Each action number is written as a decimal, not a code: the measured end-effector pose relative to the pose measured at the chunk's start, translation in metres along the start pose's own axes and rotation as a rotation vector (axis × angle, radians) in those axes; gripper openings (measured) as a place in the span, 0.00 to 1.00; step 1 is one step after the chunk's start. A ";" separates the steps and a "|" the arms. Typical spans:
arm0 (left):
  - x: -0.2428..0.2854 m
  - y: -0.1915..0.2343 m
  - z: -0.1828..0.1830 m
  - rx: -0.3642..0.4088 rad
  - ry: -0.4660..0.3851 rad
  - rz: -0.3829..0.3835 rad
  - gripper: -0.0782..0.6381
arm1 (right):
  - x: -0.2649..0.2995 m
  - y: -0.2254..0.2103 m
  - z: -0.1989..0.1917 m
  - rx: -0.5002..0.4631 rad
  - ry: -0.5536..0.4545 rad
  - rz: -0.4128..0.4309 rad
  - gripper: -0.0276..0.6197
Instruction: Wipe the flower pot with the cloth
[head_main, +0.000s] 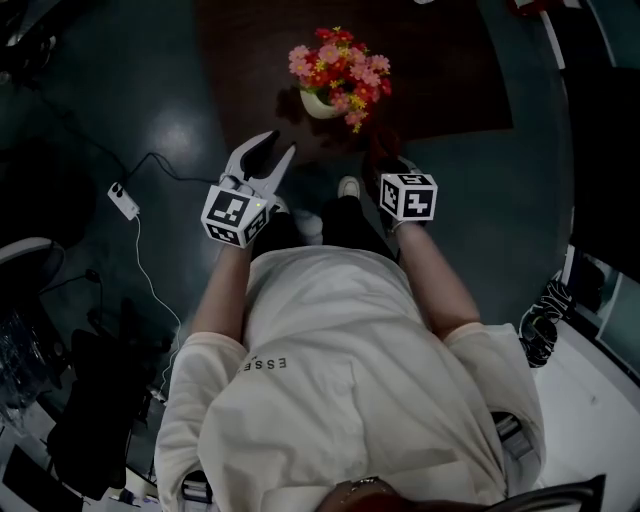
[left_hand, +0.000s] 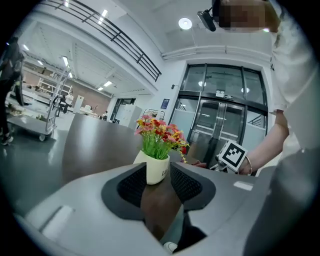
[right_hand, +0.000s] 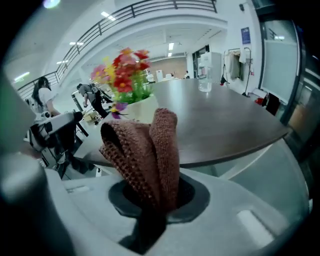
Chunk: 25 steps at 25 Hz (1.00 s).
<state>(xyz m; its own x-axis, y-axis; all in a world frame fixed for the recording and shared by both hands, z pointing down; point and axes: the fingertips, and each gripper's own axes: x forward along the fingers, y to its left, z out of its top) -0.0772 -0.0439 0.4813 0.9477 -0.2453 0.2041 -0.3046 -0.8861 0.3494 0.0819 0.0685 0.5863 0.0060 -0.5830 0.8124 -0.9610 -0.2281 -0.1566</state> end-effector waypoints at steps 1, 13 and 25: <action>0.007 0.000 -0.001 0.019 0.003 -0.009 0.35 | -0.003 -0.015 0.000 0.015 0.003 -0.013 0.11; 0.118 0.021 -0.011 0.359 0.168 -0.183 0.84 | 0.003 -0.089 0.064 -0.069 -0.041 0.000 0.11; 0.160 0.013 -0.030 0.446 0.304 -0.341 0.85 | 0.018 -0.090 0.087 -0.190 -0.047 0.057 0.11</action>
<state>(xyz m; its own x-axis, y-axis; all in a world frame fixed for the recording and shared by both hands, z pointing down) 0.0674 -0.0822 0.5461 0.8952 0.1435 0.4220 0.1400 -0.9894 0.0393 0.1927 0.0107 0.5663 -0.0408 -0.6275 0.7775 -0.9950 -0.0453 -0.0888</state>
